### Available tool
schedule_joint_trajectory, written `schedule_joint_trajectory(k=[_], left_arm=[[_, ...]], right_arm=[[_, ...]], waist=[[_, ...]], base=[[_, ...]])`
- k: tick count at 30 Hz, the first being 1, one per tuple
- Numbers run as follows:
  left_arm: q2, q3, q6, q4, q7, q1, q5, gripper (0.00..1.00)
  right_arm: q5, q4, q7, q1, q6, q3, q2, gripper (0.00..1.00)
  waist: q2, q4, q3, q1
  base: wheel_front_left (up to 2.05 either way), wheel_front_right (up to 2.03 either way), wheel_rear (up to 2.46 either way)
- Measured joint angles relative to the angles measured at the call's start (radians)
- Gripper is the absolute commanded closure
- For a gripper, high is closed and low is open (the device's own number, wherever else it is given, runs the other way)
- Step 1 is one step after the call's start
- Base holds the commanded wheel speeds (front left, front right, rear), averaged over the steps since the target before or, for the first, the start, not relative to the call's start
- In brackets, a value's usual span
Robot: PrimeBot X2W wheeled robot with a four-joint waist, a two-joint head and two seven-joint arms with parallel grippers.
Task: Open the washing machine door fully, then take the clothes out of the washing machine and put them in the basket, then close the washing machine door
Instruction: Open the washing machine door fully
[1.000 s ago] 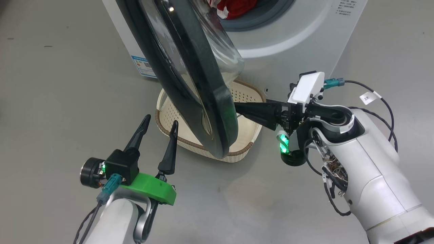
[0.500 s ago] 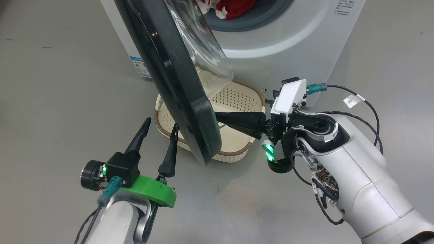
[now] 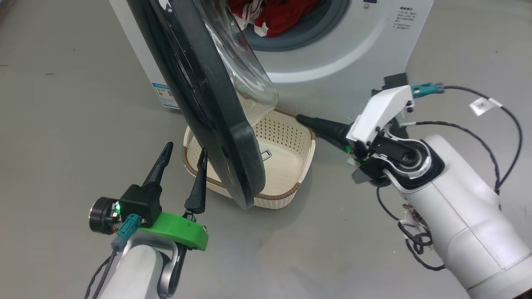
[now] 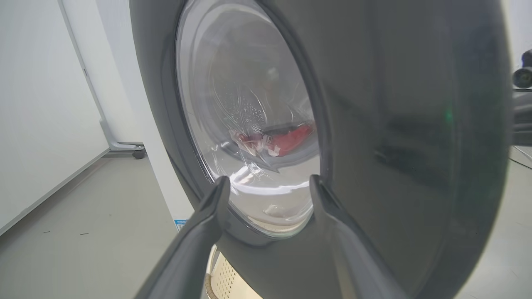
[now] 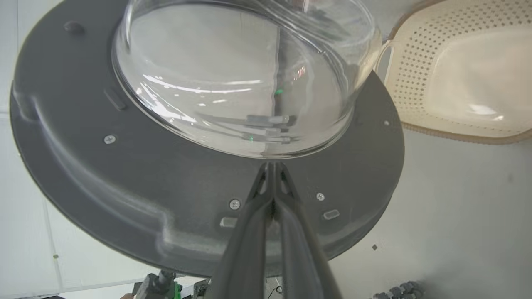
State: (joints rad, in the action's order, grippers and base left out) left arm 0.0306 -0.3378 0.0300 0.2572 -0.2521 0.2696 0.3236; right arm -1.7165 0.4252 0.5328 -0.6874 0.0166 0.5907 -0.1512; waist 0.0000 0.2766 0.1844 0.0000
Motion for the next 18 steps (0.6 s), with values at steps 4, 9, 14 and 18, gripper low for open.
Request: schedule_joint_trajectory(k=[4,9,14,18], left_arm=[[0.000,0.003,0.000,0.003,0.000,-0.001,-0.003,0.00],[0.001,0.015,0.004,0.007,0.000,-0.009,-0.009,0.00],[0.001,0.025,0.006,0.021,0.000,-0.036,-0.010,0.00],[0.002,0.047,0.015,0.021,0.000,-0.053,-0.010,0.00]], right_arm=[[0.127,-0.015,-0.070,0.000,-0.052,0.031,-0.070,1.00],[0.329,-0.045,-0.185,0.006,-0.108,0.085,-0.166,1.00],[0.531,-0.078,-0.329,0.045,-0.112,0.125,-0.260,1.00],[0.693,-0.095,-0.459,0.079,-0.091,0.144,-0.326,1.00]], waist=[[0.0000,-0.008,-0.021,0.0000],[0.0000,-0.025,-0.058,0.0000],[0.0000,-0.044,-0.096,0.0000],[0.0000,-0.059,-0.125,0.0000]], base=[[0.00,0.00,0.00],[0.00,0.00,0.00],[0.00,0.00,0.00],[0.00,0.00,0.00]])
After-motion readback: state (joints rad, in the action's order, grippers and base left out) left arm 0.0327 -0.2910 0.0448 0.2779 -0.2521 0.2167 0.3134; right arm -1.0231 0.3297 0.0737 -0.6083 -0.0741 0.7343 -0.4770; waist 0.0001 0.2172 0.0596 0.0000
